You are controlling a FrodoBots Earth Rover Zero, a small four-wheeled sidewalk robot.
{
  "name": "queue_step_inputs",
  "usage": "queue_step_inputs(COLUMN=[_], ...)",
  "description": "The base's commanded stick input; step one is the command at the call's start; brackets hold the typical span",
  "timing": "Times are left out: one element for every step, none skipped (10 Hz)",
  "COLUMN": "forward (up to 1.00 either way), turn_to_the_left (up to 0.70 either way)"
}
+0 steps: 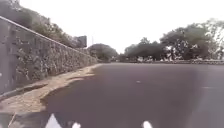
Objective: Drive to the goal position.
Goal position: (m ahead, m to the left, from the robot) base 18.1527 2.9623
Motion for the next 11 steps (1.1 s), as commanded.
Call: queue_step_inputs(forward=[0.85,0.85,0.85,0.85,0.85,0.85,0.85,0.85,0.85,0.85,0.85], turn_to_the_left=[0.00,0.00,-0.16,-0.10,-0.04,-0.02,-0.06,-0.11,-0.08,-0.04,0.00])
